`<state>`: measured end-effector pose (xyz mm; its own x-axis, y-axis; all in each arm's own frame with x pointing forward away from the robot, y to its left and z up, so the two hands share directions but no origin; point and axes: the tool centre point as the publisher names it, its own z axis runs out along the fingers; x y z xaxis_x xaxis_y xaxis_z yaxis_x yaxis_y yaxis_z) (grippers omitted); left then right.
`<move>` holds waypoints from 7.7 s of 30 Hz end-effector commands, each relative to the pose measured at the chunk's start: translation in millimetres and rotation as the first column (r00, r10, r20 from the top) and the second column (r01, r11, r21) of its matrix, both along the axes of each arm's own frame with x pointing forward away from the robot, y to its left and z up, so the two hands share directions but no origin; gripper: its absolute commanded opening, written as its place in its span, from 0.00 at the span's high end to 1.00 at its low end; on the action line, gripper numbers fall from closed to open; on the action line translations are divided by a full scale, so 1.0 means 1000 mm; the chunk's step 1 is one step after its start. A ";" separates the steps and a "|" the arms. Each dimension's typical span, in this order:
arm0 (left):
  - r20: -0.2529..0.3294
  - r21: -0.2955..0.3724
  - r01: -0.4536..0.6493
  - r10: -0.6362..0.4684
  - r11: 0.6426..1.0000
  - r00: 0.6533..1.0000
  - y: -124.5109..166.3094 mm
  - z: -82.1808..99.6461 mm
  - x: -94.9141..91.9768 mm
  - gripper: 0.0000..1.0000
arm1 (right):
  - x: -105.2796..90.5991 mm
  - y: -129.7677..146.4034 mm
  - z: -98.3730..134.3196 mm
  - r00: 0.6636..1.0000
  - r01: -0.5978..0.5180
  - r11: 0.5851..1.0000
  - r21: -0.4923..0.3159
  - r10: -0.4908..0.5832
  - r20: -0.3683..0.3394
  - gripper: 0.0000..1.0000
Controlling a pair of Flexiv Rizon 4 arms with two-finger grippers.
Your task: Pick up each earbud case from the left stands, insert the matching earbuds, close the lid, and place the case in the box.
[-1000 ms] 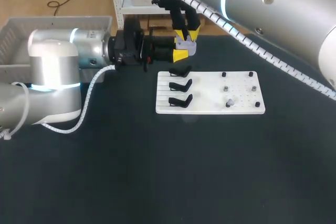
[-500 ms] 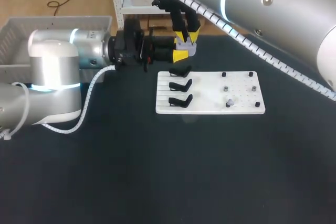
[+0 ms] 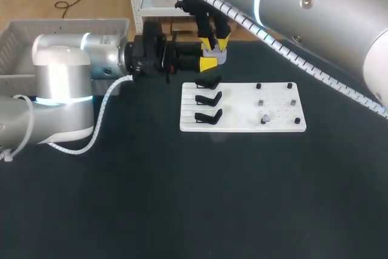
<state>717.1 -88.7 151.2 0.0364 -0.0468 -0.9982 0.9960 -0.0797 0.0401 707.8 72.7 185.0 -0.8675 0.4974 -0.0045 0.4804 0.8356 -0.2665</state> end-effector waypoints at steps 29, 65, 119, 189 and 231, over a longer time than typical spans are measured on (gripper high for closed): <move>0.002 -0.001 -0.005 0.005 1.000 1.000 0.000 0.000 -0.002 1.00 | -0.069 -0.067 0.061 0.914 -0.130 0.930 0.344 -0.022 0.405 0.31; 0.002 -0.001 -0.005 0.005 1.000 1.000 0.000 0.000 -0.002 1.00 | -0.062 -0.098 -0.036 0.960 -0.161 0.802 0.575 -0.007 0.279 0.00; 0.002 -0.001 -0.005 0.005 1.000 1.000 0.000 0.000 -0.002 1.00 | -0.098 -0.092 -0.111 0.929 -0.275 0.928 0.251 0.190 0.316 0.00; 0.002 -0.001 -0.005 0.005 1.000 1.000 0.000 0.000 -0.002 1.00 | -0.052 -0.117 -0.157 0.912 -0.292 0.929 0.228 0.199 0.359 0.63; 0.002 -0.001 -0.005 0.005 1.000 1.000 0.000 0.000 -0.002 1.00 | -0.052 -0.116 -0.175 0.924 -0.295 0.925 0.237 0.213 0.318 0.74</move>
